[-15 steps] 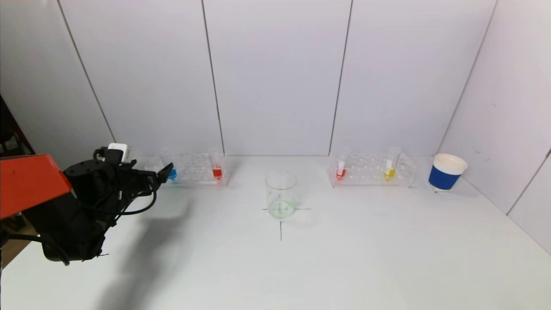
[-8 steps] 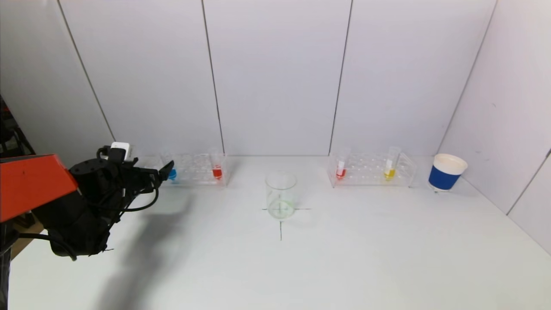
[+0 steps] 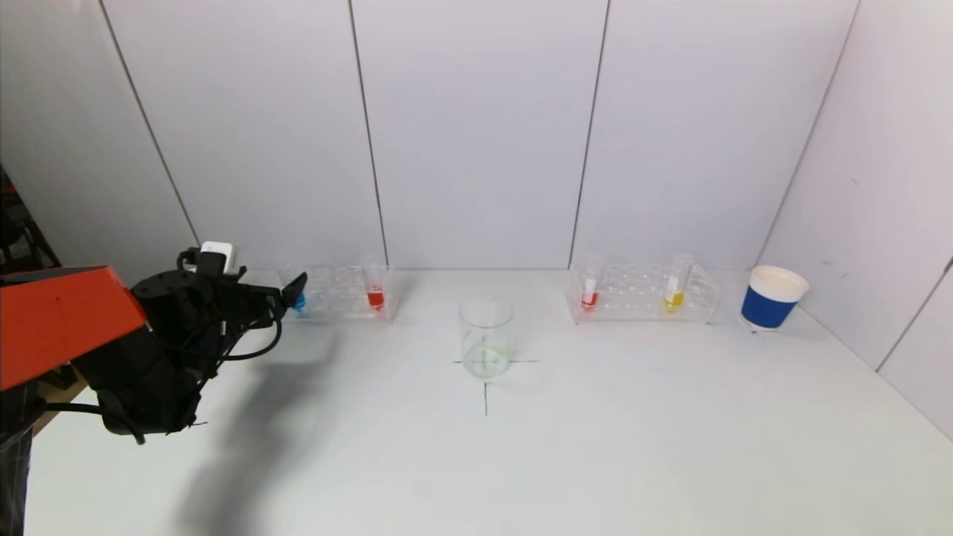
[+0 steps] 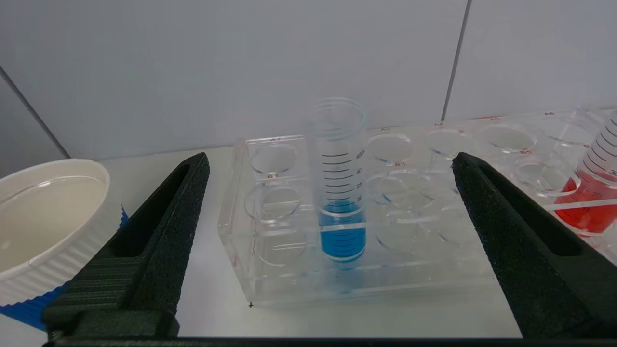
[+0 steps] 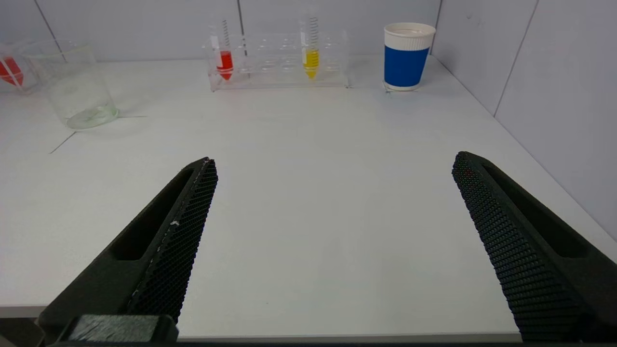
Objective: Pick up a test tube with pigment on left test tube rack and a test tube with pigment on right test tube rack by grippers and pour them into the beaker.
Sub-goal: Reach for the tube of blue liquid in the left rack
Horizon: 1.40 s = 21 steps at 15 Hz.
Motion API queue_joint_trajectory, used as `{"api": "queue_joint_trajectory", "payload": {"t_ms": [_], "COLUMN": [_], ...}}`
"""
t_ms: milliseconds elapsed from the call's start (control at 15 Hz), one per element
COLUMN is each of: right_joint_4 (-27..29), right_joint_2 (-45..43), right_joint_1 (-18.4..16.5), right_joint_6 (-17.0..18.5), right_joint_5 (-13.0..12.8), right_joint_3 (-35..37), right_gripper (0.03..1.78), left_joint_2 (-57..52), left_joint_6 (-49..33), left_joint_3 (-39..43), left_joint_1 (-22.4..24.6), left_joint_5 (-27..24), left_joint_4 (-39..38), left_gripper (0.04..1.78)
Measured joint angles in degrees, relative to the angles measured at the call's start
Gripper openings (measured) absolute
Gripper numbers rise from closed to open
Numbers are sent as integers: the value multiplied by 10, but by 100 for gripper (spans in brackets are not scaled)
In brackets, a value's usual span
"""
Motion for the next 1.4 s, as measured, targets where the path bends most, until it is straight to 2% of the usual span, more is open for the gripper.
{"api": "queue_joint_trajectory", "payload": {"t_ms": [467, 1400], "right_joint_4": [0, 0], "right_joint_2": [0, 0], "right_joint_1": [0, 0], "right_joint_6": [0, 0], "right_joint_5": [0, 0], "right_joint_3": [0, 0], "right_gripper": [177, 177], "left_joint_2": [21, 34], "left_joint_6": [12, 11], "left_joint_3": [-29, -60], "left_joint_1": [-19, -8], "left_joint_5": [4, 8], "left_joint_4": [0, 0], "left_gripper": [176, 176]}}
